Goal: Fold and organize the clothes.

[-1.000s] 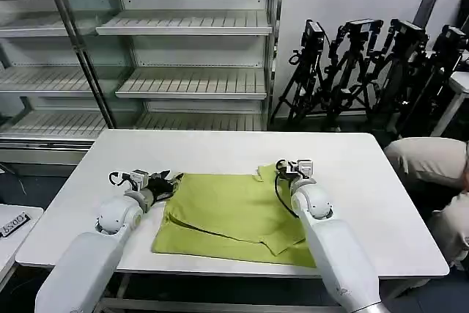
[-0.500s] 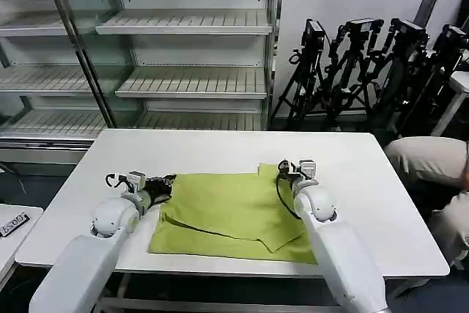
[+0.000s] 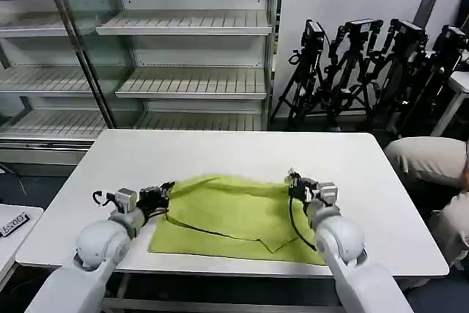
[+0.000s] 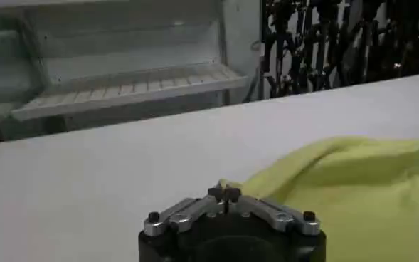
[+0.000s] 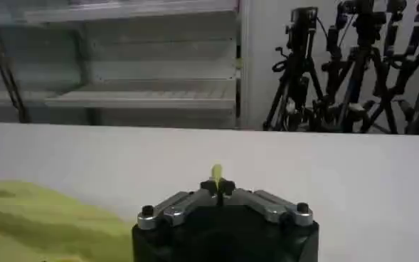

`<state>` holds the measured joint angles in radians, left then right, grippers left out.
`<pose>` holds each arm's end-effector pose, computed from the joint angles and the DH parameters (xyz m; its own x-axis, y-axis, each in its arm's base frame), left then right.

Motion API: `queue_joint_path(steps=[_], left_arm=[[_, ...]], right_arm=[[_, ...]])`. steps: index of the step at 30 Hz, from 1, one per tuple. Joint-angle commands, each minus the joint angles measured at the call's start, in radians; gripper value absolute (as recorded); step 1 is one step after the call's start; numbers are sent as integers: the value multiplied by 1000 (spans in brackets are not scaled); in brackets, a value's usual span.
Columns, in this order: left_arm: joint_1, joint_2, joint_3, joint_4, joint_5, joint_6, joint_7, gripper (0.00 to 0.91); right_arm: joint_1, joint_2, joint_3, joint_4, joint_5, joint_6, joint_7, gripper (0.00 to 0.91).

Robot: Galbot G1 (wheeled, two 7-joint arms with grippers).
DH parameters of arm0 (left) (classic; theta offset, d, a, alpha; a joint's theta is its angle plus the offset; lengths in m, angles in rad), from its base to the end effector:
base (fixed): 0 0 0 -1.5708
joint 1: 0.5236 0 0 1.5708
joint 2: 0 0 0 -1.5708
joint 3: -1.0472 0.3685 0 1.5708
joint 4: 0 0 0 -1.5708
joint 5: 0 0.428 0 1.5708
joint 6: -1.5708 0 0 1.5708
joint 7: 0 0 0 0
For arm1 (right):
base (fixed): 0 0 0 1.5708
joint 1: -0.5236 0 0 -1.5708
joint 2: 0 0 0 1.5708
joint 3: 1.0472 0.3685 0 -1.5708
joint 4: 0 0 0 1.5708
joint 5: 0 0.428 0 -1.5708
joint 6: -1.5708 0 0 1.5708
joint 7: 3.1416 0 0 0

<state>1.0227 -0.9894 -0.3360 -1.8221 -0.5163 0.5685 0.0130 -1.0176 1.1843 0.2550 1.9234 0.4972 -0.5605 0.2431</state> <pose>0.4136 0.0793 -0.2514 -0.8736 0.2420 0.4222 0.2927 0.9544 0.0585 0.3943 0.0155 -0.2330 -0.9336 -0.1747 0.3129 -0.1756 0.9841 0.0254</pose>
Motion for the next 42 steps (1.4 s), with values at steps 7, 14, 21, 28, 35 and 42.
queue_joint_path(steps=[7, 14, 21, 28, 35, 42], left_arm=[[128, 19, -87, -97, 50, 5, 19, 10], [155, 30, -58, -133, 101, 9, 51, 907], [183, 38, -89, -196, 75, 10, 20, 907], [206, 9, 13, -204, -161, 12, -321, 907], [172, -26, 85, -127, -207, 14, -484, 907], [178, -26, 111, -127, -215, 13, -508, 0]], right_arm=[[-185, -52, 38, 184, -55, -11, 44, 0], [-216, -51, 39, 196, -54, -17, 36, 645], [-286, -56, 76, 271, -76, -11, 7, 907], [-372, -54, 105, 335, -151, 18, -13, 907], [-407, -50, 115, 362, -164, 28, -15, 907], [-408, -43, 122, 352, -174, 35, -14, 907]])
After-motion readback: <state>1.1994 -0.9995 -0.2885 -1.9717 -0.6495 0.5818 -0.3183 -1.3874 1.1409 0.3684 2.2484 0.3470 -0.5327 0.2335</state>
